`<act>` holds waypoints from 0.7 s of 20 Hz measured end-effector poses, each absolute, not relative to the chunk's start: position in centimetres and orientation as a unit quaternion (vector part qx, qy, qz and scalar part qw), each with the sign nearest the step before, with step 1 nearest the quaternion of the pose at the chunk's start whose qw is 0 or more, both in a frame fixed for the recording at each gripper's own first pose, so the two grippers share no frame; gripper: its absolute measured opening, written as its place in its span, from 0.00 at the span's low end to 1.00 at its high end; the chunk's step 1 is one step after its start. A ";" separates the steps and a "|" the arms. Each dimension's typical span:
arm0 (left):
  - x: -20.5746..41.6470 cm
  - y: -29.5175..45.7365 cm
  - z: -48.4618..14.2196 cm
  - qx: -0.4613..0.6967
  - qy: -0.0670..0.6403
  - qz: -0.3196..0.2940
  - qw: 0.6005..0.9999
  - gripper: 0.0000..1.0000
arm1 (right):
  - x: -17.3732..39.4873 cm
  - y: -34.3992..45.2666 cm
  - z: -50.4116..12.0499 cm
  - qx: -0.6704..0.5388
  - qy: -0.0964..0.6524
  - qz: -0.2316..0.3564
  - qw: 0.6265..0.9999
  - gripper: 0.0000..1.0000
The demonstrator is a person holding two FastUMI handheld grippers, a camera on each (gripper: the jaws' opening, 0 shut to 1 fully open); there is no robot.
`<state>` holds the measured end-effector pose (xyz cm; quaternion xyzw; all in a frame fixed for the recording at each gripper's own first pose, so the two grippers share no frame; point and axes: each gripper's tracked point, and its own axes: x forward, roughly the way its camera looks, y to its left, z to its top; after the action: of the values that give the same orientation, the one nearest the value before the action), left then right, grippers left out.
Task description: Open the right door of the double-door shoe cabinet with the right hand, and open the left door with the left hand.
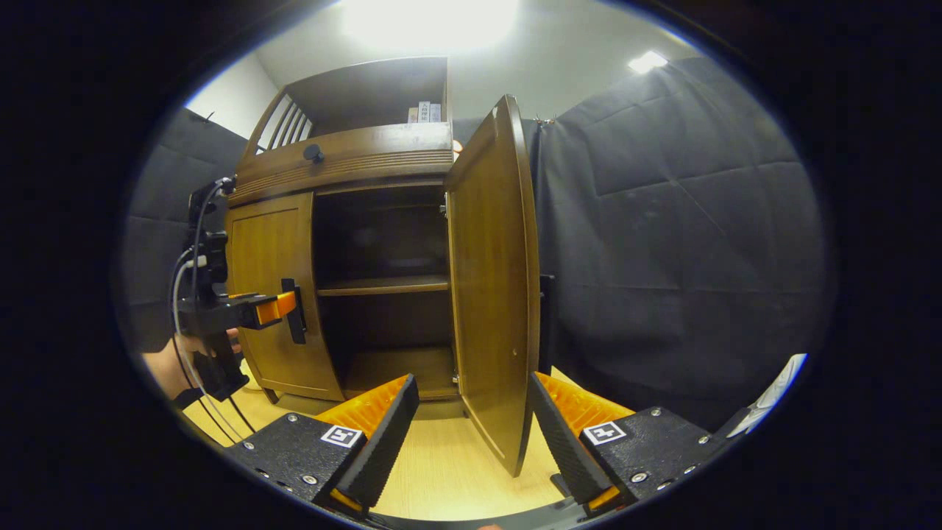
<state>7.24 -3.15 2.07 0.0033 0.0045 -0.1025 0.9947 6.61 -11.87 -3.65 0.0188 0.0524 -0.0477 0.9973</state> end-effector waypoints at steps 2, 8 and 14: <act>7.2 -3.2 1.6 0.001 0.021 -0.105 0.994 0.95 | 6.8 -11.6 -4.0 0.020 0.055 -0.045 0.997 0.92; 8.0 -4.1 1.1 -0.013 0.050 -0.107 0.993 0.80 | 7.1 -11.3 -4.6 0.013 0.062 -0.045 0.997 0.92; 9.5 -5.2 0.8 -0.017 0.063 -0.108 0.992 0.31 | 7.4 -10.9 -4.9 0.009 0.065 -0.038 0.997 0.93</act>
<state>9.52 -5.19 0.84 -0.0173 0.0628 -0.1076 0.9921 7.39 -10.89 -4.86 0.0093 0.0652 -0.0379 0.9971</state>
